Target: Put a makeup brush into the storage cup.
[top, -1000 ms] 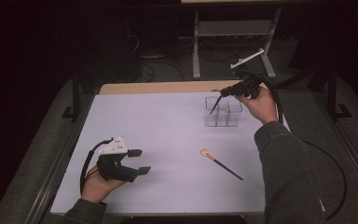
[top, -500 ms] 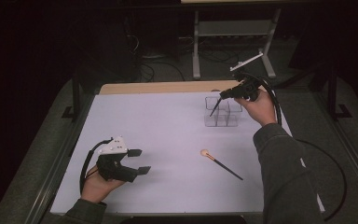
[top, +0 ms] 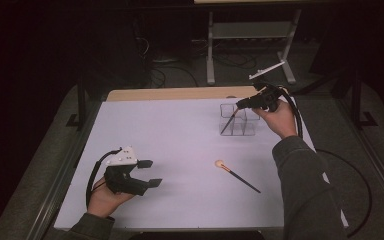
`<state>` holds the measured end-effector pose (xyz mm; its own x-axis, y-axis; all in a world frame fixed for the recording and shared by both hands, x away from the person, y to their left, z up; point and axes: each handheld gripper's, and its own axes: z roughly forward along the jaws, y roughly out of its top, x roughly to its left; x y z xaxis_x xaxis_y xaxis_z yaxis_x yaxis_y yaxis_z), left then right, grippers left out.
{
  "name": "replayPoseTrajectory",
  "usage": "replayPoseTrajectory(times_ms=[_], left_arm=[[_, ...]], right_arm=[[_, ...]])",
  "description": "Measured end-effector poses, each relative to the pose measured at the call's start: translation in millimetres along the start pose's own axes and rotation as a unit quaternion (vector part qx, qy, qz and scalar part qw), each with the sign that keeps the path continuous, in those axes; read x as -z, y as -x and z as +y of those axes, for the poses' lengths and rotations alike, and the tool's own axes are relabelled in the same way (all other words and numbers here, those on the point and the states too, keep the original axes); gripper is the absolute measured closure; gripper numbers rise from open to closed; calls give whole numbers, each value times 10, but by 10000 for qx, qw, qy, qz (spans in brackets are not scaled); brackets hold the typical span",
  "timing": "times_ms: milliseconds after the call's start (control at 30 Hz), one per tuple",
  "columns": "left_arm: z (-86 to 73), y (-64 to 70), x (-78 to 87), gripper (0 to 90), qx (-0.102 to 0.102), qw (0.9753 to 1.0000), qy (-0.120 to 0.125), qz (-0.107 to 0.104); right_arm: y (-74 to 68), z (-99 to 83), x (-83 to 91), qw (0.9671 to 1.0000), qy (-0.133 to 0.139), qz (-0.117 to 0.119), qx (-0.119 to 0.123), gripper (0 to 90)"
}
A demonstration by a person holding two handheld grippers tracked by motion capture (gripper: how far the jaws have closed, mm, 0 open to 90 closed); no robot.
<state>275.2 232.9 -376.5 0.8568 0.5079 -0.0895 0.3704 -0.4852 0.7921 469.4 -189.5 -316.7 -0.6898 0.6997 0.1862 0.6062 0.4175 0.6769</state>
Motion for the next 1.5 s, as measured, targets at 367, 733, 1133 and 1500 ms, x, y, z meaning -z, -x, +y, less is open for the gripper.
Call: replayPoseTrajectory(times_ms=[367,733,1133,1500], left_arm=[[4,1,-6,285,-14,10000,-29,-3],[7,4,-16,279,-23,10000,-36,0],[4,0,-19,269,-14,10000,-53,7],[5,-5,-23,268,3,10000,-48,12]], right_arm=[[-32,-54,107,9999,99,106,-72,693],[-59,-166,209,9993,287,204,-121,649],[-87,-284,271,9991,301,227,-171,631],[-115,-415,319,9992,318,224,-90,581]])
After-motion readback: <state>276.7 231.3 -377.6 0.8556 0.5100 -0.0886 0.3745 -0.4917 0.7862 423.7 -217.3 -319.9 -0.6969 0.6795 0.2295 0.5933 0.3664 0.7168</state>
